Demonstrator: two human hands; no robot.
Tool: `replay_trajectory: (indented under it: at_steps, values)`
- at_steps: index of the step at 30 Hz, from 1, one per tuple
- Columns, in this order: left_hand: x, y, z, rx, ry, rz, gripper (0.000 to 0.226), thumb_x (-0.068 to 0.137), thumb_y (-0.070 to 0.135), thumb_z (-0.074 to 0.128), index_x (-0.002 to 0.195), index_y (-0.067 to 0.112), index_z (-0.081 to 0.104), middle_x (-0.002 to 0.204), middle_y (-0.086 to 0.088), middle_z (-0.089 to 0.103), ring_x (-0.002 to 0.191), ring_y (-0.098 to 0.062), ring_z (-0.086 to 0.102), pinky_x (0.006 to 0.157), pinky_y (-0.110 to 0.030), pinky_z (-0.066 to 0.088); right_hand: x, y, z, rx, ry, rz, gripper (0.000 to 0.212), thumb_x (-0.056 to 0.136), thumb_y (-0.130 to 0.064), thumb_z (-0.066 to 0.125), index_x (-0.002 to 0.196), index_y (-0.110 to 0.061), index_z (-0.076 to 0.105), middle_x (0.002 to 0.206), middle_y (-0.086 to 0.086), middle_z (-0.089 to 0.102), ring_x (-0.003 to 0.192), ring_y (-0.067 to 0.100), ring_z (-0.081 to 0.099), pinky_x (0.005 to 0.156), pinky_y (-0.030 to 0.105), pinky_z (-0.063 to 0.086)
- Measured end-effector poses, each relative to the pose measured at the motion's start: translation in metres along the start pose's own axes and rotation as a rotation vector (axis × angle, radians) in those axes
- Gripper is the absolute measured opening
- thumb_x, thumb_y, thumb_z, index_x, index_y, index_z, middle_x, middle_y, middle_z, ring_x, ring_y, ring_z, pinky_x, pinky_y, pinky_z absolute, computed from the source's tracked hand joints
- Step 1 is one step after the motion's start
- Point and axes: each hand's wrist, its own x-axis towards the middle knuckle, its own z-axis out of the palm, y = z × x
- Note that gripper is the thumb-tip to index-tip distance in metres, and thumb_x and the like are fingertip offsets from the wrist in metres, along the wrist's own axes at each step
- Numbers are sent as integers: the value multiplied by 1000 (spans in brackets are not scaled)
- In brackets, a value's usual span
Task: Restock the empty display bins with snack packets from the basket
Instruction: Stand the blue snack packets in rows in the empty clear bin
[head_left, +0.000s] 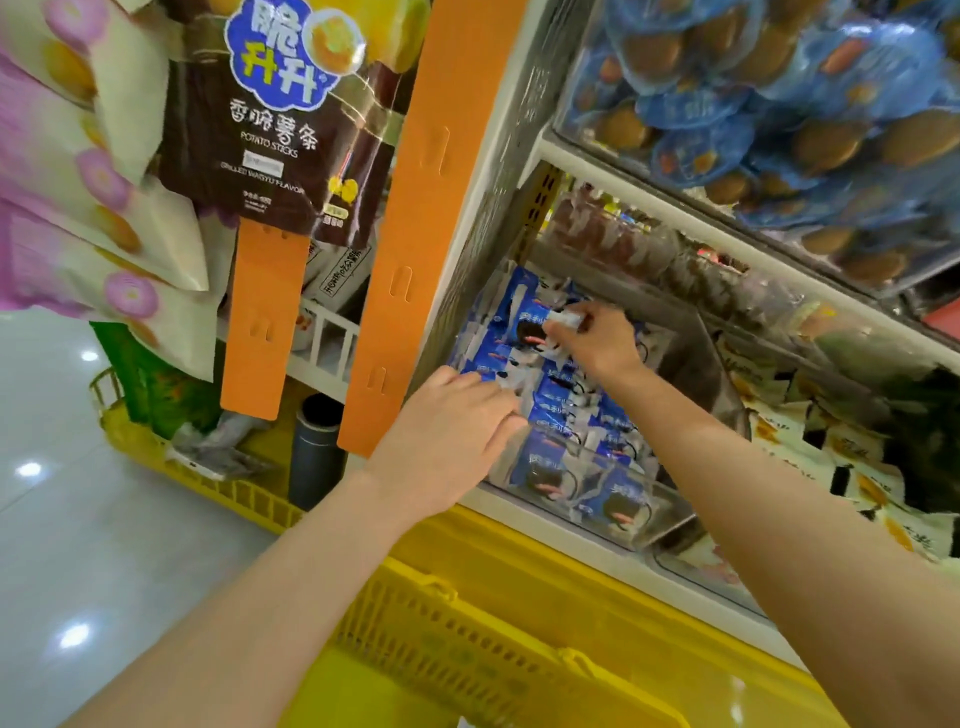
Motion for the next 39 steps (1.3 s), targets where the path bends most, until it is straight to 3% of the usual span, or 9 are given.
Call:
replay_trajectory:
  at_steps: [3,6,10,15,22,26,31,36,39]
  values:
    - [0,-2,3,-1,6,-4,38,99,36,23,106,24,59,100,9,63,94,-10,52,91,-25,25,16,1,18,-9,-47,-24,48,89,-25,63,129,-3,49,91,6,62,68,10,53,51,10,36]
    - [0,-2,4,-12,33,-7,41,98,35,23,101,21,61,94,7,64,88,-11,54,88,-26,27,26,2,28,-15,-41,-37,49,90,-23,62,133,-4,47,129,14,55,104,25,57,65,7,35]
    - [-1,-2,6,-11,50,-8,44,97,35,22,101,20,63,92,6,65,87,-11,55,88,-26,28,30,3,31,-88,-18,-47,44,90,-22,62,129,-6,50,127,14,56,108,25,56,66,6,31]
    - [-1,1,4,1,49,-6,35,100,32,30,105,20,63,97,6,66,91,-11,56,90,-26,29,18,-5,23,-249,4,-98,43,91,-26,59,128,-7,46,136,15,42,121,30,45,93,32,40]
    - [-4,8,0,-78,63,-74,25,99,27,38,114,20,57,111,4,63,105,-11,51,96,-25,27,-71,-10,-13,-15,-1,-201,39,99,-31,42,133,-12,44,117,-4,55,102,9,53,81,8,38]
    - [-14,14,2,7,45,-88,32,99,26,36,128,20,49,126,3,53,121,-12,41,109,-28,21,-147,18,-33,-185,-138,-281,45,97,-40,36,139,-25,35,135,-7,50,118,10,52,97,26,42]
    - [-33,30,4,32,65,-88,40,98,19,40,138,15,42,143,-2,42,136,-17,32,111,-25,15,-207,56,-45,-403,-48,-472,46,94,-27,42,137,-10,44,144,2,42,137,11,30,113,23,17]
    - [-64,52,25,-1,158,10,27,86,5,54,112,7,60,111,-9,61,106,-23,58,90,-36,47,-258,100,-21,-240,-66,-354,27,95,-16,49,120,-10,56,120,5,58,113,13,51,97,17,31]
    - [-93,61,61,5,20,11,24,86,13,46,104,11,62,97,-4,61,90,-20,57,76,-34,48,-287,133,13,-205,-234,-148,25,98,-19,44,121,-15,52,119,-1,53,111,12,52,89,11,31]
